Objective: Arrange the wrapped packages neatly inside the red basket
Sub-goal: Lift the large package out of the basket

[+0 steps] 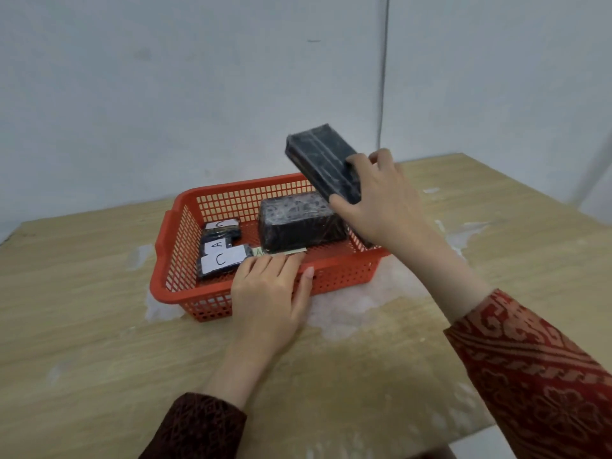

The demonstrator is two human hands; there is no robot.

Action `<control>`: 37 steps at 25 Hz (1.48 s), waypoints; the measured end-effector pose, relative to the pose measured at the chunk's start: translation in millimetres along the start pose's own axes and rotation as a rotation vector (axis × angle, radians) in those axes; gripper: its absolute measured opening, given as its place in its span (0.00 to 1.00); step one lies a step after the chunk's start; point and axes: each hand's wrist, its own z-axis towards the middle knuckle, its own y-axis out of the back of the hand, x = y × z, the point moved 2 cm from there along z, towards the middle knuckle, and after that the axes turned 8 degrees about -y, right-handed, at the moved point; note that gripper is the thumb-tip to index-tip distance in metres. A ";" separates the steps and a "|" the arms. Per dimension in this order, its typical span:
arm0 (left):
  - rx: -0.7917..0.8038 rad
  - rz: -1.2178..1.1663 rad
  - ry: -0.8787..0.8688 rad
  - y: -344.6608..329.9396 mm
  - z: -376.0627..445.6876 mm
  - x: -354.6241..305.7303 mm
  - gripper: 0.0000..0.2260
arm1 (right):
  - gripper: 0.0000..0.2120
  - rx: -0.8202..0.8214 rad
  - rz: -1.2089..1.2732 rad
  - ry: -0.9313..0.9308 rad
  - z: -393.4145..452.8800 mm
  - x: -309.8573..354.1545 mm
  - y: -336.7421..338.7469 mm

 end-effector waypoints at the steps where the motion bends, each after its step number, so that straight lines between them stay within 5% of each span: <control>1: 0.000 0.008 -0.002 0.3 -1.0 1.0 0.16 | 0.27 -0.024 0.046 -0.051 -2.7 -14.9 7.2; 7: 0.024 0.034 -0.014 -1.5 -0.3 0.1 0.17 | 0.27 0.116 0.027 -0.485 -44.3 -119.6 -1.2; 14: 0.042 0.026 -0.059 1.6 -1.2 1.9 0.16 | 0.29 0.228 -0.192 -0.499 -75.4 -133.4 -30.6; 16: 0.055 0.024 -0.070 2.6 -1.3 2.5 0.16 | 0.28 0.180 -0.136 -0.450 -67.5 -124.6 -23.9; 19: 0.059 -0.005 -0.076 5.3 -0.9 3.1 0.15 | 0.22 0.081 0.352 -0.317 -52.4 -93.8 -5.6; 22: 0.033 -0.109 -0.066 10.1 -1.1 4.5 0.14 | 0.15 0.163 0.626 -0.090 -37.3 -45.8 2.1; 26: 0.009 -0.186 -0.048 22.4 0.6 16.9 0.12 | 0.14 0.590 0.349 0.285 -14.5 12.4 -25.4; 30: -0.086 -0.216 0.099 42.8 -0.4 60.1 0.12 | 0.15 1.025 0.008 0.412 2.4 34.6 -68.8; 37: -0.295 -0.323 0.383 48.9 -15.4 121.6 0.10 | 0.17 1.160 -0.124 0.445 9.0 35.9 -104.3</control>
